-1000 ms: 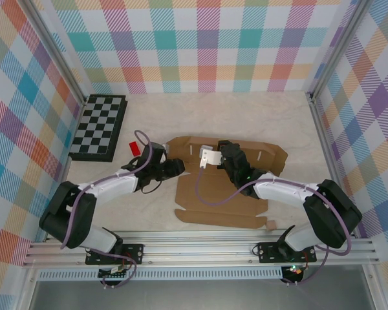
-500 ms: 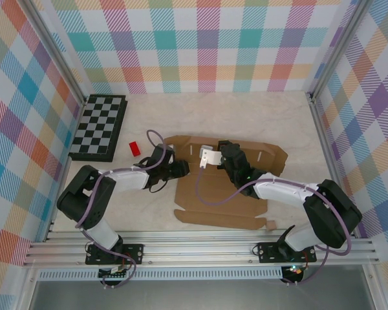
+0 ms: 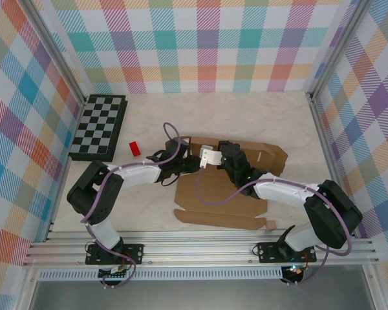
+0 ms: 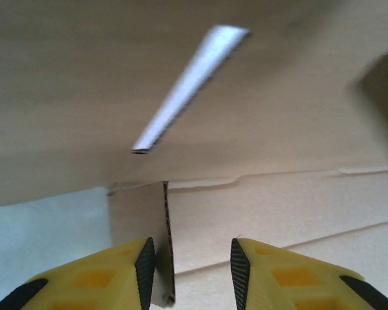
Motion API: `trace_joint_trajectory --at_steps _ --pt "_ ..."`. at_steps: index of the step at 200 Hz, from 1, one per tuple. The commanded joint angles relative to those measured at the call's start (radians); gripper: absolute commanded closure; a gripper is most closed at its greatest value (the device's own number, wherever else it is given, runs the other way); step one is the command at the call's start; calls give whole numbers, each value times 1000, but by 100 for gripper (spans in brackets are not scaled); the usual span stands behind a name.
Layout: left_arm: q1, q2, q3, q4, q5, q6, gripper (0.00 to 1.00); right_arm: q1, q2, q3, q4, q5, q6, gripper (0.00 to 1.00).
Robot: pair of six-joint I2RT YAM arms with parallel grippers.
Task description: Fold the paper box
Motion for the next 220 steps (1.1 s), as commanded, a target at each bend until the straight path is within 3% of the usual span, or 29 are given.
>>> trace_joint_trajectory --at_steps 1,61,89,143,187,220 --pt "-28 39 31 -66 -26 34 60 8 -3 3 -101 -30 51 100" --pt "-37 109 24 -27 13 -28 60 8 2 2 -116 -35 60 100" --pt "-42 74 22 -27 -2 -45 60 8 10 0 -115 -35 59 100" --pt "-29 -104 5 -194 -39 107 52 5 19 -6 -107 -36 54 100" --pt "29 -353 -64 -238 8 255 51 -1 26 -10 -102 -40 50 100" --pt "159 -555 -148 -159 -13 296 54 -1 24 -11 -102 -43 47 100"
